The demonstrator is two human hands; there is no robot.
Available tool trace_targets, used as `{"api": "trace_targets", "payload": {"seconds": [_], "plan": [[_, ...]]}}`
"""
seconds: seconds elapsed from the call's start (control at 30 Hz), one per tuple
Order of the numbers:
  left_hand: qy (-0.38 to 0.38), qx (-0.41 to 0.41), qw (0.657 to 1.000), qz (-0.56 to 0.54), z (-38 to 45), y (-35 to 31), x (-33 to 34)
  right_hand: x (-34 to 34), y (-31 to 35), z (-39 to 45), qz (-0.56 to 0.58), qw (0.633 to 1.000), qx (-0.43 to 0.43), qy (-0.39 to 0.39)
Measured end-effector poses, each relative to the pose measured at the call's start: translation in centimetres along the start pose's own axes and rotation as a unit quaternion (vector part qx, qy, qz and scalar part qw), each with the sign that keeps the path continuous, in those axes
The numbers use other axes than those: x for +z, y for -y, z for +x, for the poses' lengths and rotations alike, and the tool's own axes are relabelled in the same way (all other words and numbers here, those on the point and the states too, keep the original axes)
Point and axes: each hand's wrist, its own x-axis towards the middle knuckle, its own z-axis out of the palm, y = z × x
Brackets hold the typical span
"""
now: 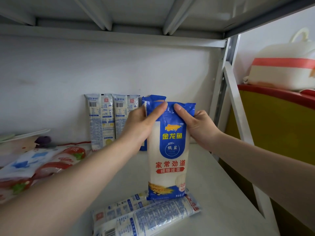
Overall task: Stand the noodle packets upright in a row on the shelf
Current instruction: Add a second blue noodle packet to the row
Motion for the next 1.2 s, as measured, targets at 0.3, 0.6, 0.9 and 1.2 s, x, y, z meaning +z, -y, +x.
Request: {"api": "trace_targets", "payload": {"seconds": [0.3, 0.6, 0.9, 1.2], "plan": [[0.183, -0.169, 0.955, 0.162, -5.6, 9.9, -2.2, -0.5, -3.3, -2.5, -0.075, 0.984, 0.107, 0.119], [0.193, -0.146, 0.946, 0.215, -5.2, 13.4, -3.3, -0.7, -11.5, -4.9, -0.137, 0.949, 0.219, 0.18], [0.152, -0.125, 0.961, 0.194, -2.0, 14.3, -1.9, -2.5, -12.2, -2.0, -0.103, 0.965, 0.186, 0.151], [0.122, -0.119, 0.973, 0.156, 2.6, 16.3, 0.9, -5.2, -14.8, 2.5, -0.104, 0.967, 0.204, 0.11]]}}
